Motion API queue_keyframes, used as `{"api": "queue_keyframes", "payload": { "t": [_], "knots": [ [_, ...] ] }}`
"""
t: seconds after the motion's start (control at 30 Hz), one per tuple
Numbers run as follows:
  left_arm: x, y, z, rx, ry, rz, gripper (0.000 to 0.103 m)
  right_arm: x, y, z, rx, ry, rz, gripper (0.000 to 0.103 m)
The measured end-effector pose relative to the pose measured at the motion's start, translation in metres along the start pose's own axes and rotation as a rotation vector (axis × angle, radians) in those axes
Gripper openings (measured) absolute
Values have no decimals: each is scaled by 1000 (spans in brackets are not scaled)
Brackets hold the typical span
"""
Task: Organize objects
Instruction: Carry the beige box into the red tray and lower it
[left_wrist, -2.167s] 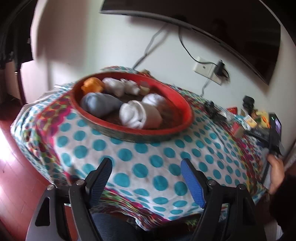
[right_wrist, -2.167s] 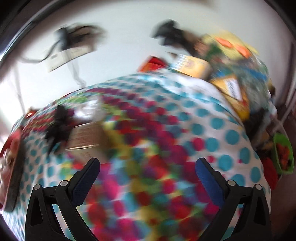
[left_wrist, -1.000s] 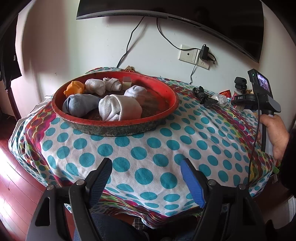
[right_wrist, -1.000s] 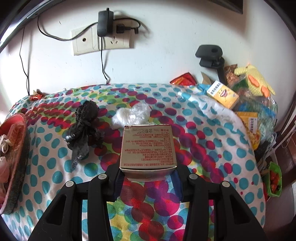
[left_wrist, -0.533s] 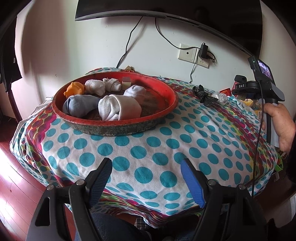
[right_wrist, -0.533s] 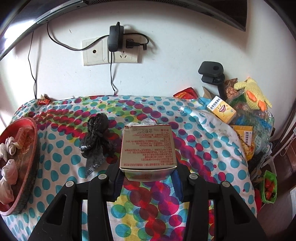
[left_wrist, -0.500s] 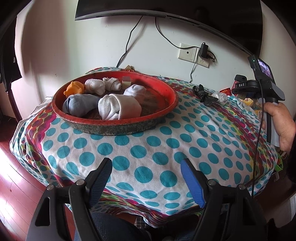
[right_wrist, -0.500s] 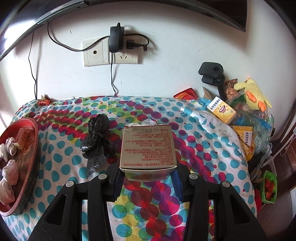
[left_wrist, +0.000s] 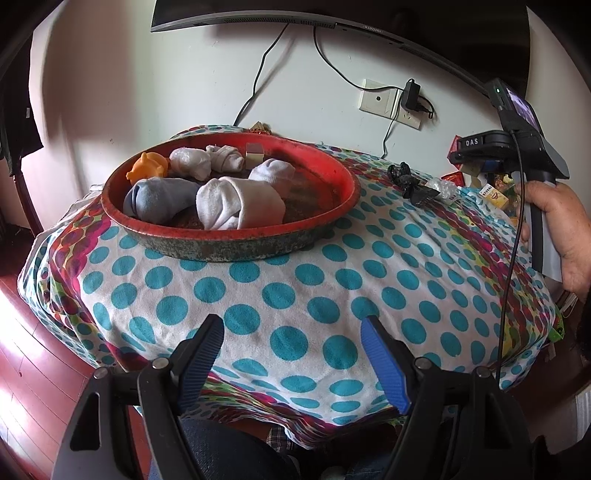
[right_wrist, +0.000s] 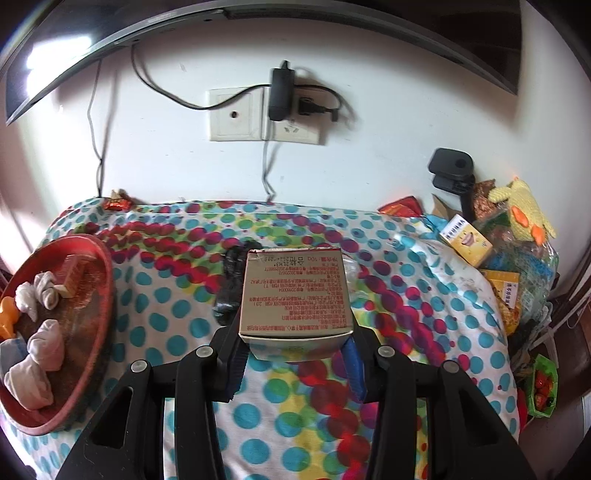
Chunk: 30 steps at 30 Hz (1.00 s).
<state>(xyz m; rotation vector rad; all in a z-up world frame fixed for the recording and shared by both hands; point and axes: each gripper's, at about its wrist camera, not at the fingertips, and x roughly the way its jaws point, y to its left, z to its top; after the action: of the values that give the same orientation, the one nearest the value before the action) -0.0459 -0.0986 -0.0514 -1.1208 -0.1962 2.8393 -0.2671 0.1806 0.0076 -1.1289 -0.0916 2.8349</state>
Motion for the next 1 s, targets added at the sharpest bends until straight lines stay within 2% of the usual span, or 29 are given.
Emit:
{"api": "queue_keyframes", "payload": {
  "t": [1.0],
  "knots": [
    [0,4,0,-19,16,-1,79,-16,115,-8,-168,-17,119,42]
  ]
}}
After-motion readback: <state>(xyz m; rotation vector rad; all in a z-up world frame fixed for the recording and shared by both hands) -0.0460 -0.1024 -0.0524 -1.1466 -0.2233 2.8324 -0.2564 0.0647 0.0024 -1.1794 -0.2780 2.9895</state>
